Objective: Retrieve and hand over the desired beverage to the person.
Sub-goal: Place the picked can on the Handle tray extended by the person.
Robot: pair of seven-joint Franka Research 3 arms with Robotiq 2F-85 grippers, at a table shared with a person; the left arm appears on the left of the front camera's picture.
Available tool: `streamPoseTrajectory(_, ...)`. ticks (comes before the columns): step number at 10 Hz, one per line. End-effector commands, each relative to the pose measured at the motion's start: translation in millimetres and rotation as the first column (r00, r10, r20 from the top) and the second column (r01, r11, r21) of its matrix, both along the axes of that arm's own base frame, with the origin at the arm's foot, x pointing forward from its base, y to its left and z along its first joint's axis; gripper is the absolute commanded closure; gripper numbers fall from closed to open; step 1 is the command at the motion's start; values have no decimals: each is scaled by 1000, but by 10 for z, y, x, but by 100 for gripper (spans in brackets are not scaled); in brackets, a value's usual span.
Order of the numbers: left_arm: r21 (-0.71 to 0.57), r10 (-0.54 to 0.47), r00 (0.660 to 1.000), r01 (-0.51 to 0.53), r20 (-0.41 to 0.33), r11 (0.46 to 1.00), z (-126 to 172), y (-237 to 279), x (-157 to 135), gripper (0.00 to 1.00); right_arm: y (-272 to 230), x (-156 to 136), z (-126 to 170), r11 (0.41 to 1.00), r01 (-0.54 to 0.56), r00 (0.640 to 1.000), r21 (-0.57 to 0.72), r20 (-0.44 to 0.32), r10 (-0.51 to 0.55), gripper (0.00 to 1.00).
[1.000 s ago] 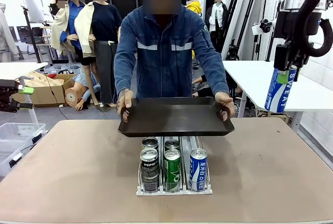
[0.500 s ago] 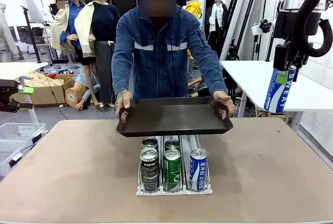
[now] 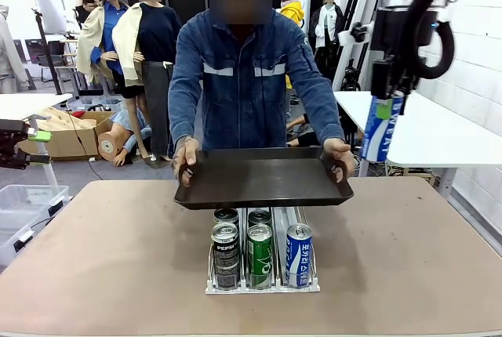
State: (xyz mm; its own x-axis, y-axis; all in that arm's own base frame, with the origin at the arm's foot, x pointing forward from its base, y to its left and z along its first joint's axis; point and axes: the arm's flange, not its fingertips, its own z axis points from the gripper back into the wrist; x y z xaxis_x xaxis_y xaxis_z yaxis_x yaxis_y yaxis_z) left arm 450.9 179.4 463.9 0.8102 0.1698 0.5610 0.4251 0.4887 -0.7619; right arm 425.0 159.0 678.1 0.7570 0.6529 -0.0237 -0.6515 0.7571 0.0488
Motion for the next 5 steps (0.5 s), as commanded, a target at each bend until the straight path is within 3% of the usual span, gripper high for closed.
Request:
streamPoseTrajectory(1,5,1,1000,-1,-3,1000,12,14,-9,0,278,227,143,998,-13,1000,-61,-14,12,100)
streamPoseTrajectory(5,5,1,1000,-1,-3,1000,12,14,-9,0,788,606,-73,996,-64,997,-59,-55,61,100)
